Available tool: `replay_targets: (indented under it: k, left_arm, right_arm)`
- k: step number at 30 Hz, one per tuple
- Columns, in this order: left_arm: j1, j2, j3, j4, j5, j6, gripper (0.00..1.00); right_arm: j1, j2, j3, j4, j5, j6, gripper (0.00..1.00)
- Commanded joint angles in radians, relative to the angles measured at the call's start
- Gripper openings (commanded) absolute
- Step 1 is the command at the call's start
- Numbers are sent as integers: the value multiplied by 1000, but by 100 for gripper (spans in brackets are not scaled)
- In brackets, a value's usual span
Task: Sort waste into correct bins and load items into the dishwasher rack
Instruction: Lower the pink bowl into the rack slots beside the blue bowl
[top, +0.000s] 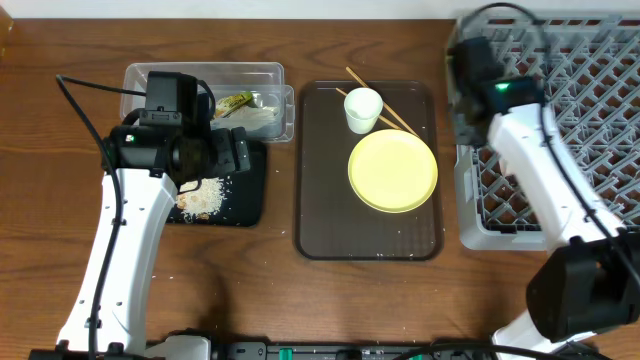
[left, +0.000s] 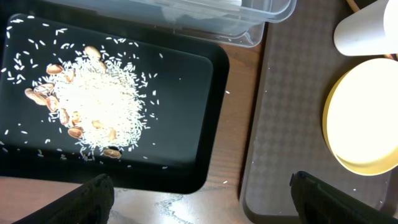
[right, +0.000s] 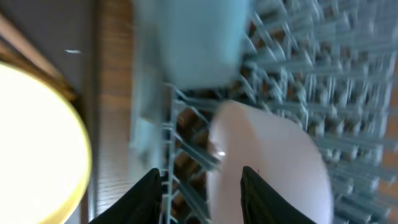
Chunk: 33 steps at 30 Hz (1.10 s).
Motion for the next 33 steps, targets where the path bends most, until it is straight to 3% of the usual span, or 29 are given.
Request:
replay_targets:
  k: [1,21,27,31,33]
  left_arm:
    - [2,5,3,-3,-13,6,93]
    - [2,5,3,-3,-13,6,93]
    - [2,5,3,-3,-13,6,93]
    - [2,5,3,-3,-13,6,93]
    - [2,5,3,-3,-13,6,93]
  right_arm:
    - [-71,-45,10,-13,-89,87,39]
    - [-106,-84,10,-9,-157,46,45]
    - [-140,-92,11,23,-365,46,58]
    - [-247,-126,11,21,-590,55,59]
    - [-318,-143,11,-2,-650,84,52]
